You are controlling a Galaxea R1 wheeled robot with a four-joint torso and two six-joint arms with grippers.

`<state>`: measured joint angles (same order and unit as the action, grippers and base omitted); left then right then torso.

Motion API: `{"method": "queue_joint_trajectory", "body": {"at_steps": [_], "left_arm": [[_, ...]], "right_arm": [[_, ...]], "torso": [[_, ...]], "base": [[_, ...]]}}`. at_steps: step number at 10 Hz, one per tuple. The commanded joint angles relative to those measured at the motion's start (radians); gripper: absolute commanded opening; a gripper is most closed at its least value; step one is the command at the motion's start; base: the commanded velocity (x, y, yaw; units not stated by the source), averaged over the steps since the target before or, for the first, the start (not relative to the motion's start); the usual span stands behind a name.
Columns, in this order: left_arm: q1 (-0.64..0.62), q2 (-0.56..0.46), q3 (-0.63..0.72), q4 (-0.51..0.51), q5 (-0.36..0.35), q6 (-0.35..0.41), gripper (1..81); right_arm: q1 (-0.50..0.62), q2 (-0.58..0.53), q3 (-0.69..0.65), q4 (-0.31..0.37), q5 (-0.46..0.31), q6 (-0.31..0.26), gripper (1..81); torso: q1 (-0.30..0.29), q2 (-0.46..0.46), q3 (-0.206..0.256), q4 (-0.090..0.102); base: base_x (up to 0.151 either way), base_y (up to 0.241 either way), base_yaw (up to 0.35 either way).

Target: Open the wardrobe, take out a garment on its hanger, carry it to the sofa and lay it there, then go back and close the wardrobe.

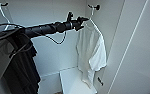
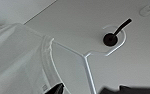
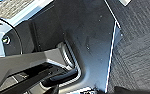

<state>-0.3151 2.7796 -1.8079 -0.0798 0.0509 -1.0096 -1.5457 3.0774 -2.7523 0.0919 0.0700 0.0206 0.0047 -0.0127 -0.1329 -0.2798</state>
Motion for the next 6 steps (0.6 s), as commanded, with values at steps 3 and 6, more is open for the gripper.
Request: {"method": "queue_joint_trajectory", "body": {"at_steps": [3, 6], "left_arm": [[-0.209, 0.063, -0.054, 0.005, -0.008, -0.003, 81.1], [-0.207, 0.117, -0.114, 0.009, -0.013, -0.001, 81.1]], "right_arm": [[0.023, -0.004, 0.004, 0.006, -0.059, 0.002, 81.1], [0.022, -0.004, 0.004, 0.008, -0.059, 0.002, 81.1]], "torso": [[0.0, 0.0, 0.0, 0.0], [0.0, 0.0, 0.0, 0.0]], "base": [[0.0, 0.0, 0.0], [0.0, 0.0, 0.0]]}}
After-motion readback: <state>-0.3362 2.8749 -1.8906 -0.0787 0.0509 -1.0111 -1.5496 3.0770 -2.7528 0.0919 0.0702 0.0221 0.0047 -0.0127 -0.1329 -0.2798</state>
